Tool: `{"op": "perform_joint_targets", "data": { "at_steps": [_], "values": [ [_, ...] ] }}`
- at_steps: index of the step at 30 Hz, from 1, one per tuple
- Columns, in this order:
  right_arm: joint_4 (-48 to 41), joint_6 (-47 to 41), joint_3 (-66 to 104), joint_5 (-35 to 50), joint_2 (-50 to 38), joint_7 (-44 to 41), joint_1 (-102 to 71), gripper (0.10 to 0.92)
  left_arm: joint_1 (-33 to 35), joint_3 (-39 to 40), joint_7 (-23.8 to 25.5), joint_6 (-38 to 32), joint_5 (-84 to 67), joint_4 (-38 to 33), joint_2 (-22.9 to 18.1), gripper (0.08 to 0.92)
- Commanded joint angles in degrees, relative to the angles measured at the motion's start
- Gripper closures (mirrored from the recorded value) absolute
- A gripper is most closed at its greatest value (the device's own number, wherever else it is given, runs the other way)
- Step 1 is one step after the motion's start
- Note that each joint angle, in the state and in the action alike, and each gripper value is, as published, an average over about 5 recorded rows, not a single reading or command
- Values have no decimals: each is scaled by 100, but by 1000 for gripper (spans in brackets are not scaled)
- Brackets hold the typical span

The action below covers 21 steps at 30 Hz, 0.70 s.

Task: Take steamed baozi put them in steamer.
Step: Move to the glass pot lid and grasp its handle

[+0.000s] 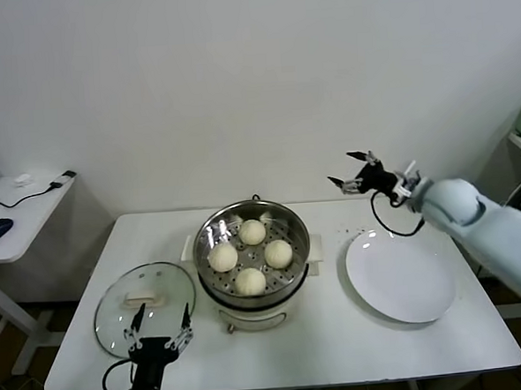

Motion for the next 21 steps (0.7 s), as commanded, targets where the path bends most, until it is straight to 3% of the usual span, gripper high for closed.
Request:
{"op": "perform_joint_targets", "data": {
  "at_steps": [1, 13, 17, 21],
  "values": [
    [495, 856, 4845, -816, 1290, 463, -4824, 203, -91, -12, 74, -243, 26, 107, 85, 177],
    [211, 2146, 4893, -1234, 2737, 358, -5690, 203, -108, -72, -208, -625, 468, 341, 19, 177],
    [205, 2218, 4823, -1331, 3002, 382, -5854, 203, -171, -154, -665, -1038, 1405, 601, 32, 177],
    [204, 2168, 4792, -1466, 3176, 476, -5882, 203, -299, -269, -1547, -1313, 3039, 908, 117, 177]
  ]
}}
